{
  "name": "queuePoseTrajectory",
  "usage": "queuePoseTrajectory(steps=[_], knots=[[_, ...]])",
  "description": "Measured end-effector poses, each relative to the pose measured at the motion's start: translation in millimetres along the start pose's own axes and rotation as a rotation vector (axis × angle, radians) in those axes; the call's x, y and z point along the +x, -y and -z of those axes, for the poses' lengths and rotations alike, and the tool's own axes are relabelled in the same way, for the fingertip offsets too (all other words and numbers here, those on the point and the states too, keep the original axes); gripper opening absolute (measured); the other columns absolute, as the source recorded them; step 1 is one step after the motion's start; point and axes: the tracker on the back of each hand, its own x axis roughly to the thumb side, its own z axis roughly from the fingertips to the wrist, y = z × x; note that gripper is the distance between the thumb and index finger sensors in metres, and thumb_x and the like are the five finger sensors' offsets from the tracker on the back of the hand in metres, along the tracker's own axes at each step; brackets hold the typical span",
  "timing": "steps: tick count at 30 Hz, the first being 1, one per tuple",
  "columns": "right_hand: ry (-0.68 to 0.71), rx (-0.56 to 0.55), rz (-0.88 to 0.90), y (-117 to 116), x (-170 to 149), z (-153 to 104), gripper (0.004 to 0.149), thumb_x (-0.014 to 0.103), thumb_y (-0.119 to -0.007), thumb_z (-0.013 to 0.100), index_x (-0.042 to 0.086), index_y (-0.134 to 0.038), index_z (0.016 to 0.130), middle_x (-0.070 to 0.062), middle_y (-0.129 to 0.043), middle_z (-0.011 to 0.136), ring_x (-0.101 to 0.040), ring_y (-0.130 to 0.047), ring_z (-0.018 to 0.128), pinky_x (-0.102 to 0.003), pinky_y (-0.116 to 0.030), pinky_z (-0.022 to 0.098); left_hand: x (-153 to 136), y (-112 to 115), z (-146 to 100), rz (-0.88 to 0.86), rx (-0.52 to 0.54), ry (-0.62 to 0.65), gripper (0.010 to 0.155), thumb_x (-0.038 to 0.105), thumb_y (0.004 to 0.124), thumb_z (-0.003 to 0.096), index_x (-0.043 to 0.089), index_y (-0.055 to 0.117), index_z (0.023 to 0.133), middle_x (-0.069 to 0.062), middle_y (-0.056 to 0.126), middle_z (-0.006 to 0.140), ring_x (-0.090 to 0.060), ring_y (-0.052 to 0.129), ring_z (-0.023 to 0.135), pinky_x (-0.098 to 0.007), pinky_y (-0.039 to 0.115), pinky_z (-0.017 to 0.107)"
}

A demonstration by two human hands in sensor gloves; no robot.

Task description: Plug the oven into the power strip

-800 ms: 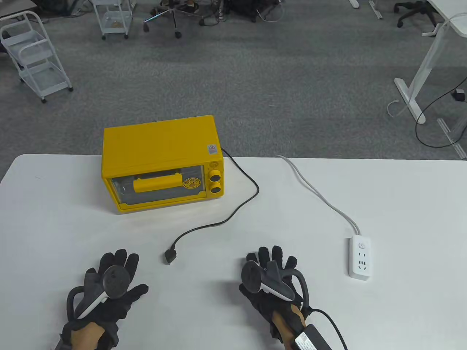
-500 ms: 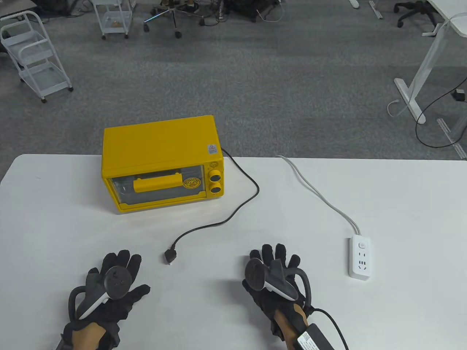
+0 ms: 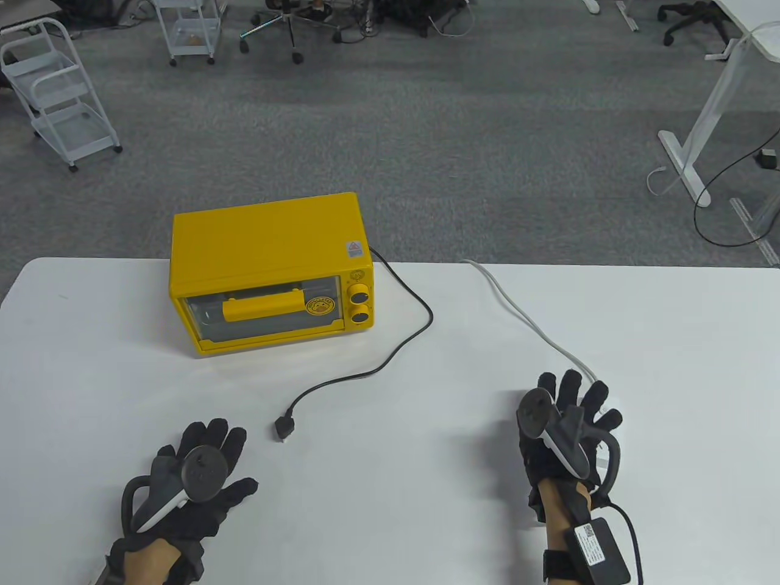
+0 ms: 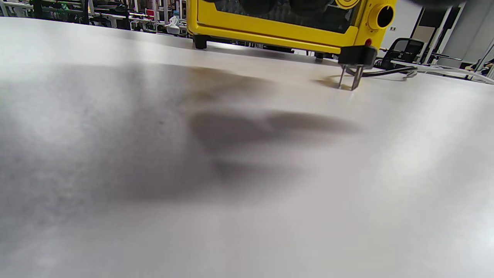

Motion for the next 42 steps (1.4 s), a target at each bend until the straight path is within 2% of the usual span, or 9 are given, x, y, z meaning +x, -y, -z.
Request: queuePoseTrajectory(steps=[9, 16, 21, 24, 27, 30, 38, 40, 42], knots=[[-0.100, 0.099, -0.016, -24, -32, 19, 0.070, 0.047, -0.065, 0.053, 0.020, -0.043, 0.114, -0.024, -0.030, 0.121, -0.069, -0.031, 0.104, -0.082, -0.039, 0.066, -2, -2, -2, 0.006, 0.016, 0.003, 0.089, 0.070, 0.053, 0.0336, 0.042, 0.037, 0.116, 0.005, 0.024, 0.133, -0.036, 0.023, 0.122, -0.071, 0.031, 0.080], [-0.122, 0.096, -0.066, -29, -35, 23, 0.067, 0.045, -0.066, 0.053, 0.017, -0.053, 0.112, -0.020, -0.033, 0.121, -0.065, -0.044, 0.106, -0.074, -0.057, 0.068, -6, -6, -7, 0.001, 0.029, -0.005, 0.089, 0.070, 0.053, 0.0338, 0.041, 0.037, 0.117, 0.005, 0.024, 0.132, -0.036, 0.024, 0.122, -0.071, 0.032, 0.079], [-0.118, 0.075, -0.056, -24, -28, 20, 0.059, 0.043, -0.066, 0.053, 0.023, -0.065, 0.109, -0.019, -0.040, 0.121, -0.063, -0.059, 0.100, -0.061, -0.069, 0.065, -6, -7, -10, 0.002, 0.037, -0.004, 0.089, 0.070, 0.053, 0.0339, 0.041, 0.037, 0.117, 0.004, 0.024, 0.132, -0.036, 0.025, 0.122, -0.071, 0.033, 0.079], [-0.083, 0.088, -0.051, -19, -19, 16, 0.055, 0.044, -0.066, 0.053, 0.026, -0.073, 0.105, -0.017, -0.041, 0.121, -0.060, -0.069, 0.092, -0.054, -0.072, 0.061, -7, -8, -11, 0.000, 0.034, -0.006, 0.089, 0.070, 0.052, 0.0341, 0.041, 0.037, 0.117, 0.004, 0.024, 0.132, -0.036, 0.025, 0.122, -0.071, 0.033, 0.079], [0.015, 0.115, -0.081, -13, -7, 12, 0.053, 0.046, -0.067, 0.052, 0.029, -0.079, 0.101, -0.012, -0.043, 0.120, -0.055, -0.078, 0.083, -0.046, -0.076, 0.057, -8, -8, -11, -0.011, 0.028, -0.009, 0.089, 0.070, 0.053, 0.0343, 0.041, 0.037, 0.117, 0.004, 0.024, 0.132, -0.036, 0.025, 0.122, -0.071, 0.033, 0.080], [0.088, 0.151, -0.070, -10, 3, 6, 0.051, 0.048, -0.067, 0.051, 0.032, -0.082, 0.098, -0.011, -0.051, 0.118, -0.050, -0.084, 0.076, -0.044, -0.078, 0.053, -6, -7, -11, -0.017, 0.014, -0.004, 0.089, 0.070, 0.053, 0.0344, 0.041, 0.038, 0.117, 0.004, 0.024, 0.132, -0.036, 0.025, 0.122, -0.071, 0.033, 0.080], [0.241, 0.231, 0.014, -7, 25, -8, 0.051, 0.048, -0.068, 0.051, 0.033, -0.080, 0.098, -0.021, -0.066, 0.112, -0.040, -0.095, 0.061, -0.038, -0.085, 0.042, 0, -3, -9, -0.010, -0.015, 0.012, 0.088, 0.069, 0.053, 0.0347, 0.041, 0.038, 0.117, 0.004, 0.024, 0.132, -0.036, 0.025, 0.122, -0.071, 0.033, 0.080], [0.275, 0.239, 0.041, -6, 30, -13, 0.052, 0.047, -0.068, 0.051, 0.031, -0.079, 0.100, -0.022, -0.070, 0.108, -0.036, -0.098, 0.057, -0.035, -0.088, 0.040, 3, -1, -8, -0.005, -0.028, 0.018, 0.088, 0.069, 0.053, 0.0348, 0.041, 0.038, 0.117, 0.004, 0.024, 0.132, -0.036, 0.025, 0.122, -0.071, 0.033, 0.080], [0.306, 0.242, 0.060, -5, 38, -20, 0.051, 0.040, -0.071, 0.052, 0.029, -0.077, 0.101, -0.023, -0.072, 0.107, -0.034, -0.100, 0.057, -0.035, -0.090, 0.040, 7, 0, -7, 0.005, -0.040, 0.027, 0.088, 0.069, 0.053, 0.0349, 0.041, 0.038, 0.116, 0.004, 0.024, 0.132, -0.036, 0.025, 0.122, -0.071, 0.033, 0.080]])
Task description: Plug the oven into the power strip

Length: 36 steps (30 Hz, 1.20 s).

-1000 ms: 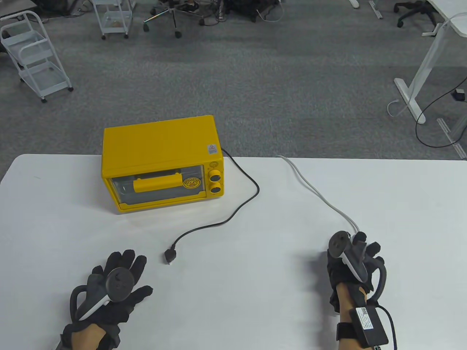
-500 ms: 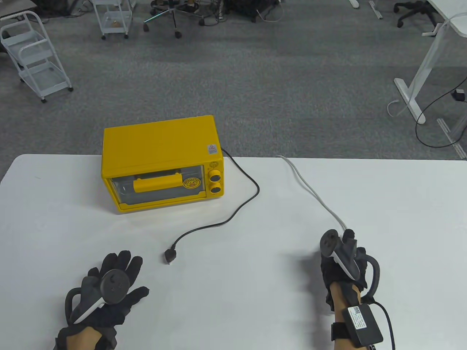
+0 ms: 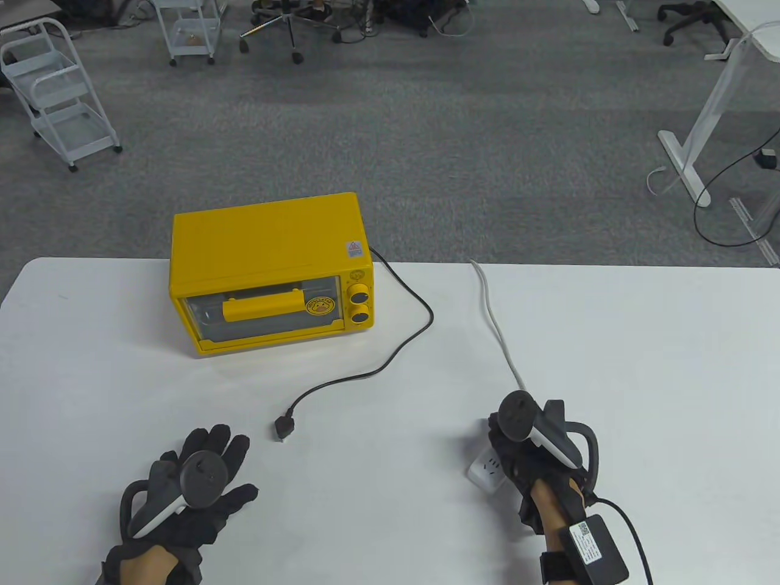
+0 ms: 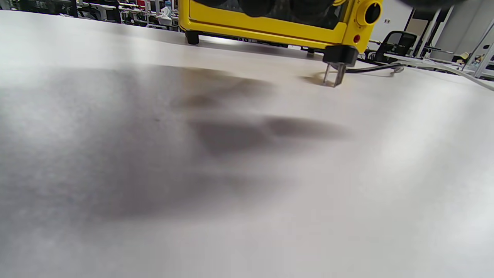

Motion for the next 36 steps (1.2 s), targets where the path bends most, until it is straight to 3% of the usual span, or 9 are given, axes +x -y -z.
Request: queuePoseTrajectory(steps=[5, 8, 17, 24, 29, 36], knots=[[0.114, 0.081, 0.010, -5, 28, -12, 0.057, 0.019, -0.075, 0.050, 0.023, -0.063, 0.106, -0.024, -0.070, 0.107, -0.027, -0.103, 0.062, -0.031, -0.094, 0.045, 8, 3, 3, 0.012, -0.022, 0.017, 0.088, 0.069, 0.053, 0.0350, 0.041, 0.038, 0.116, 0.004, 0.024, 0.132, -0.036, 0.025, 0.122, -0.070, 0.033, 0.080], [0.183, 0.140, -0.028, -9, 49, -19, 0.065, 0.015, -0.079, 0.048, 0.020, -0.055, 0.108, -0.024, -0.064, 0.109, -0.027, -0.101, 0.068, -0.030, -0.094, 0.050, 10, 5, 4, 0.020, -0.034, 0.019, 0.087, 0.069, 0.054, 0.0352, 0.041, 0.038, 0.116, 0.004, 0.024, 0.132, -0.035, 0.025, 0.122, -0.070, 0.033, 0.080], [0.261, 0.115, -0.093, -14, 83, -27, 0.070, 0.020, -0.085, 0.045, 0.010, -0.054, 0.108, -0.027, -0.068, 0.104, -0.021, -0.107, 0.064, -0.025, -0.097, 0.047, 6, 4, 4, 0.013, -0.041, 0.008, 0.085, 0.067, 0.055, 0.0369, 0.041, 0.039, 0.116, 0.005, 0.025, 0.132, -0.035, 0.027, 0.122, -0.070, 0.035, 0.080], [0.305, 0.025, -0.157, -17, 104, -33, 0.070, 0.036, -0.087, 0.040, 0.011, -0.070, 0.103, -0.022, -0.086, 0.090, -0.015, -0.109, 0.052, -0.024, -0.098, 0.037, 15, 6, 6, 0.045, -0.009, 0.027, 0.081, 0.061, 0.064, 0.0414, 0.039, 0.040, 0.116, 0.006, 0.029, 0.132, -0.034, 0.032, 0.122, -0.069, 0.037, 0.080], [0.343, -0.015, -0.189, -26, 139, -42, 0.069, 0.048, -0.086, 0.038, 0.018, -0.077, 0.099, -0.015, -0.095, 0.079, -0.012, -0.110, 0.040, -0.023, -0.096, 0.028, 27, 3, 13, 0.111, 0.057, 0.050, 0.071, 0.049, 0.068, 0.0489, 0.041, 0.040, 0.114, 0.014, 0.034, 0.130, -0.033, 0.037, 0.122, -0.068, 0.039, 0.081], [0.319, -0.005, -0.239, -32, 181, -48, 0.068, 0.049, -0.084, 0.038, 0.023, -0.075, 0.100, -0.012, -0.096, 0.078, -0.011, -0.109, 0.042, -0.023, -0.096, 0.030, 55, -21, 44, 0.285, 0.165, 0.089, 0.061, 0.029, 0.068, 0.0534, 0.045, 0.052, 0.110, 0.022, 0.042, 0.128, -0.030, 0.042, 0.123, -0.068, 0.041, 0.082]])
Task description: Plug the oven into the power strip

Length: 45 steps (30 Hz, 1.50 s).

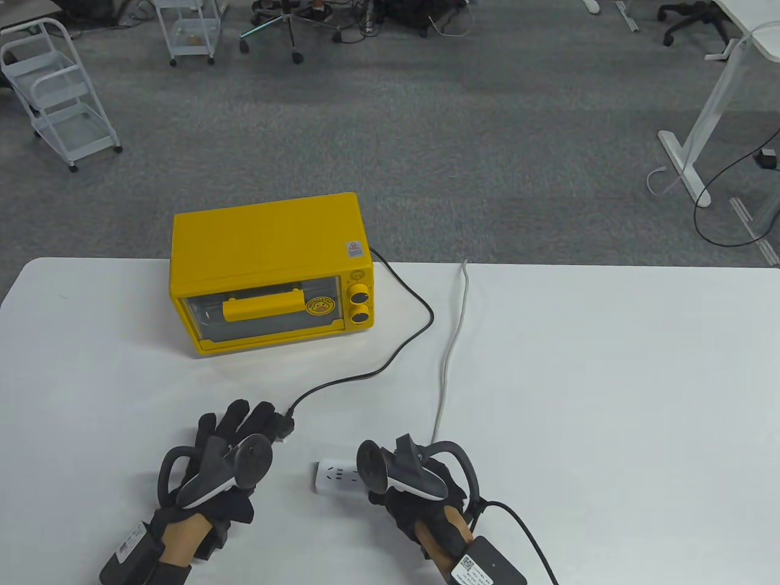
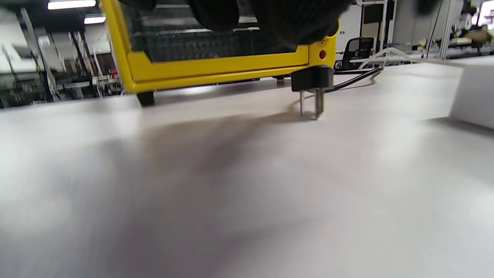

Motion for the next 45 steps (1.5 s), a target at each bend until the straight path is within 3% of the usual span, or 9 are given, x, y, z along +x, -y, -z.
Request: queuePoseTrajectory(steps=[3, 8, 12, 16, 23, 27, 37, 45], knots=[[-0.006, 0.000, 0.005, 0, 1, 1, 0.068, 0.049, -0.083, 0.038, 0.023, -0.074, 0.100, -0.012, -0.095, 0.078, -0.012, -0.108, 0.044, -0.024, -0.095, 0.031, 10, -3, 18, 0.073, 0.012, 0.076, 0.060, 0.022, 0.073, 0.0519, 0.049, 0.062, 0.104, 0.028, 0.051, 0.124, -0.025, 0.048, 0.122, -0.066, 0.044, 0.082], [-0.005, 0.023, 0.066, -2, -5, 3, 0.068, 0.050, -0.083, 0.038, 0.025, -0.073, 0.101, -0.012, -0.094, 0.080, -0.013, -0.108, 0.046, -0.025, -0.095, 0.033, 24, 1, 39, 0.200, -0.098, 0.130, 0.065, 0.020, 0.080, 0.0492, 0.052, 0.060, 0.102, 0.030, 0.054, 0.122, -0.021, 0.054, 0.120, -0.064, 0.049, 0.082], [-0.005, 0.017, 0.072, -3, -6, 2, 0.069, 0.050, -0.083, 0.038, 0.026, -0.072, 0.102, -0.012, -0.093, 0.080, -0.013, -0.107, 0.047, -0.025, -0.095, 0.033, 31, 2, 50, 0.200, -0.116, 0.155, 0.064, 0.018, 0.081, 0.0484, 0.048, 0.063, 0.102, 0.026, 0.059, 0.121, -0.013, 0.079, 0.110, -0.050, 0.065, 0.081], [-0.002, 0.011, 0.080, -5, -7, 2, 0.069, 0.050, -0.083, 0.038, 0.026, -0.071, 0.102, -0.012, -0.092, 0.080, -0.013, -0.107, 0.047, -0.025, -0.094, 0.033, 35, 4, 53, 0.176, -0.067, 0.200, 0.063, 0.017, 0.083, 0.0461, 0.045, 0.070, 0.101, 0.024, 0.066, 0.119, -0.016, 0.085, 0.106, -0.044, 0.069, 0.079], [-0.002, 0.017, 0.079, -5, -7, 2, 0.069, 0.050, -0.082, 0.039, 0.026, -0.071, 0.102, -0.012, -0.092, 0.081, -0.014, -0.107, 0.048, -0.026, -0.094, 0.034, 32, -1, 45, 0.185, -0.058, 0.209, 0.062, 0.035, 0.086, 0.0427, 0.041, 0.071, 0.103, 0.017, 0.081, 0.115, -0.014, 0.093, 0.092, -0.044, 0.071, 0.077], [-0.001, 0.015, 0.085, -6, -7, 2, 0.069, 0.050, -0.082, 0.039, 0.026, -0.070, 0.102, -0.012, -0.092, 0.081, -0.014, -0.107, 0.048, -0.026, -0.094, 0.034, 28, -3, 31, 0.123, -0.029, 0.177, 0.065, 0.044, 0.078, 0.0427, 0.031, 0.069, 0.105, 0.009, 0.089, 0.106, -0.018, 0.093, 0.081, -0.051, 0.070, 0.074], [0.006, 0.011, 0.080, -6, -7, 1, 0.069, 0.050, -0.081, 0.040, 0.025, -0.069, 0.103, -0.012, -0.091, 0.082, -0.014, -0.107, 0.049, -0.026, -0.094, 0.034, 31, -8, -9, -0.118, 0.075, 0.087, 0.070, 0.052, 0.057, 0.0377, 0.021, 0.070, 0.099, 0.012, 0.100, 0.085, -0.010, 0.101, 0.056, -0.046, 0.083, 0.062], [0.017, 0.011, 0.076, -7, -6, 0, 0.069, 0.049, -0.080, 0.040, 0.026, -0.068, 0.104, -0.013, -0.090, 0.083, -0.015, -0.106, 0.050, -0.027, -0.093, 0.035, 39, -16, -17, -0.327, 0.118, 0.086, 0.069, 0.052, 0.071, 0.0352, 0.025, 0.074, 0.099, 0.011, 0.105, 0.074, -0.015, 0.099, 0.046, -0.048, 0.081, 0.062]])
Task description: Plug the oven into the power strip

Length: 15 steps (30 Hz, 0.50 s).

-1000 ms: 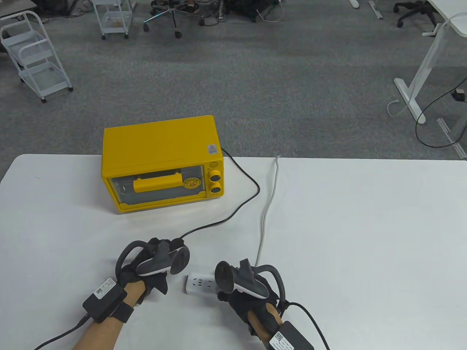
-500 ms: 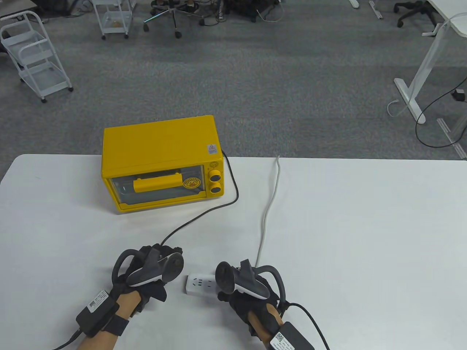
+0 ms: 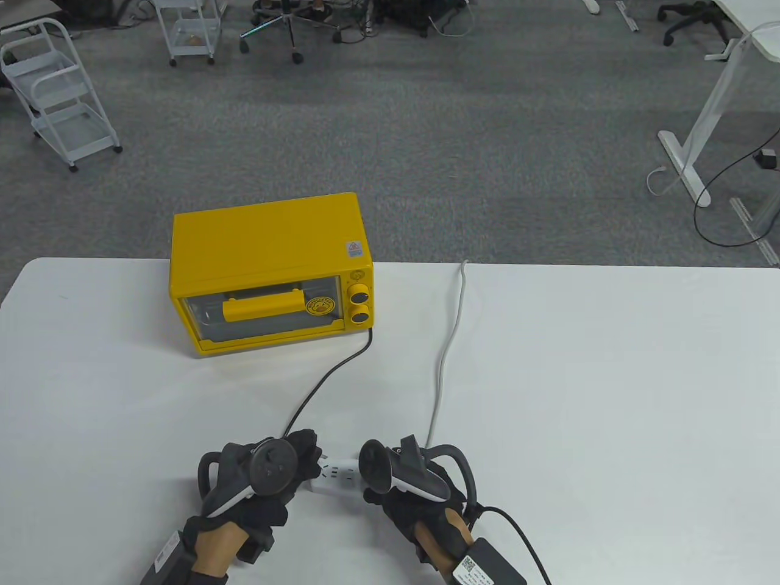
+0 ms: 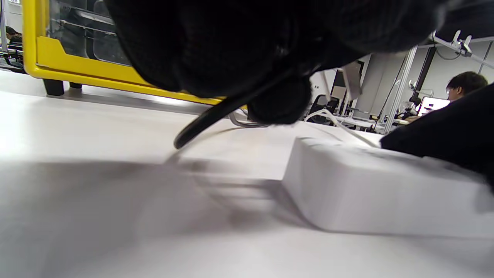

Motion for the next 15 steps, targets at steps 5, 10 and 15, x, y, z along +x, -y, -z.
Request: queuePoseTrajectory(steps=[5, 10, 15], knots=[[0.002, 0.012, 0.010, 0, 0, 1, 0.069, 0.049, -0.081, 0.040, 0.026, -0.067, 0.104, -0.013, -0.090, 0.083, -0.016, -0.106, 0.051, -0.028, -0.093, 0.036, 2, 10, -2, 0.064, -0.043, 0.030, 0.066, 0.044, 0.077, 0.0354, 0.037, 0.074, 0.101, 0.011, 0.103, 0.078, -0.015, 0.097, 0.051, -0.048, 0.079, 0.066], [0.003, 0.014, 0.008, 0, 0, 1, 0.069, 0.049, -0.081, 0.040, 0.026, -0.067, 0.104, -0.013, -0.089, 0.084, -0.017, -0.105, 0.052, -0.028, -0.093, 0.037, 3, 12, 0, 0.072, -0.051, 0.033, 0.066, 0.040, 0.078, 0.0363, 0.040, 0.075, 0.102, 0.010, 0.102, 0.081, -0.016, 0.097, 0.053, -0.049, 0.078, 0.067], [0.002, 0.013, 0.006, -1, 1, 0, 0.069, 0.048, -0.080, 0.040, 0.027, -0.066, 0.104, -0.013, -0.089, 0.084, -0.017, -0.105, 0.052, -0.028, -0.092, 0.038, 11, 11, 2, 0.135, -0.021, 0.049, 0.065, 0.040, 0.080, 0.0362, 0.042, 0.077, 0.101, 0.010, 0.102, 0.082, -0.017, 0.097, 0.055, -0.050, 0.077, 0.067]])
